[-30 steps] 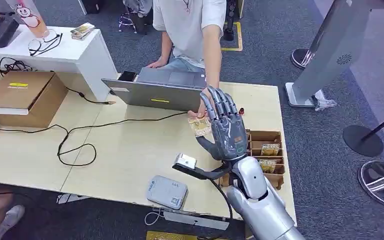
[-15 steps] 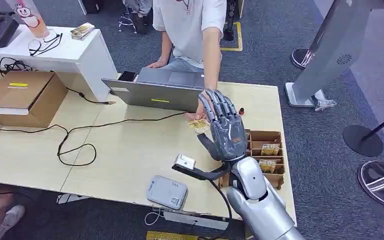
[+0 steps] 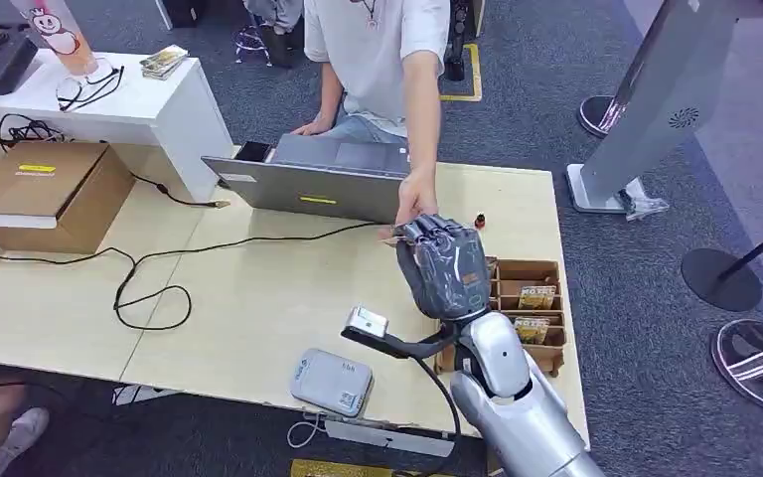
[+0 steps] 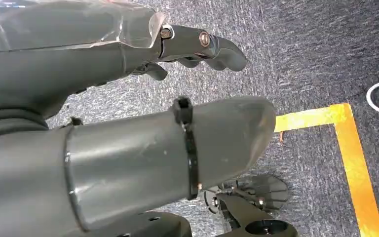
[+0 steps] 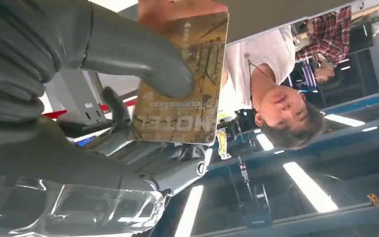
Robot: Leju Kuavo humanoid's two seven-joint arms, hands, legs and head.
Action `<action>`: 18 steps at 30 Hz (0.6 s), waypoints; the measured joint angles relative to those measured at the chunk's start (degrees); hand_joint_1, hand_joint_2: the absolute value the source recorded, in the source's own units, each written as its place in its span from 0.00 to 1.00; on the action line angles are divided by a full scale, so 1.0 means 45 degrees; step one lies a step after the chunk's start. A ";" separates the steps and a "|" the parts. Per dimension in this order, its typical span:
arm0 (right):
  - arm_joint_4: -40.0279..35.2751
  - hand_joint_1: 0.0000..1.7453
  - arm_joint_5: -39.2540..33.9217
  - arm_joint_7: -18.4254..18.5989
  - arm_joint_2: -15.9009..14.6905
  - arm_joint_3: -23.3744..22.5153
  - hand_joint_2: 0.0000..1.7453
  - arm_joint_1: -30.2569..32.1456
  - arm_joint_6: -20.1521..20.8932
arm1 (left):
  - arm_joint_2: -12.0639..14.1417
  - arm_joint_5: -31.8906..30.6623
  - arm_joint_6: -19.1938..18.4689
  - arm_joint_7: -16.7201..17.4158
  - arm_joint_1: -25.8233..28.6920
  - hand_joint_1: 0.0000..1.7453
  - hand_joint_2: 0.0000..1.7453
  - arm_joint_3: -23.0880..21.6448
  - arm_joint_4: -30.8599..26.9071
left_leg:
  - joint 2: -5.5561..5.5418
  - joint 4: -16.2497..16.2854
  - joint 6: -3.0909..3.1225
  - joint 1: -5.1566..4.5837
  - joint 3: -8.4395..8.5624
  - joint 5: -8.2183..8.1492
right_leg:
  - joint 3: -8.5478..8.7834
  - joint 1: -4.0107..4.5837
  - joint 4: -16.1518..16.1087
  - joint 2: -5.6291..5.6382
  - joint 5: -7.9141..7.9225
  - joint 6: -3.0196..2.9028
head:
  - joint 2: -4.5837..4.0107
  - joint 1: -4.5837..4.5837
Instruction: Pass the card to the sensor for recognition and then transmit it.
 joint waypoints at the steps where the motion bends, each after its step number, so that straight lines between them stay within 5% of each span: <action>1: 0.0000 1.00 0.0000 0.0000 0.0000 0.0000 1.00 0.0000 0.0058 | 0.0000 0.0010 0.0005 0.0000 0.0000 0.00 0.00 0.0000 0.0000 | 0.0000 0.0000 0.0000 0.0000 0.0000 0.0000 | 0.0000 0.0000 0.0000 0.0000 0.0000 0.0000 | 0.0000 0.0000; 18: -0.0005 1.00 -0.0078 0.0000 0.0034 0.0000 1.00 0.0000 0.0291 | 0.0000 0.0048 0.0029 -0.0039 0.0006 0.00 0.00 0.0000 0.0000 | 0.0000 0.0000 0.0000 0.0000 0.0000 0.0000 | 0.0000 0.0000 0.0000 0.0000 0.0000 0.0000 | 0.0000 0.0000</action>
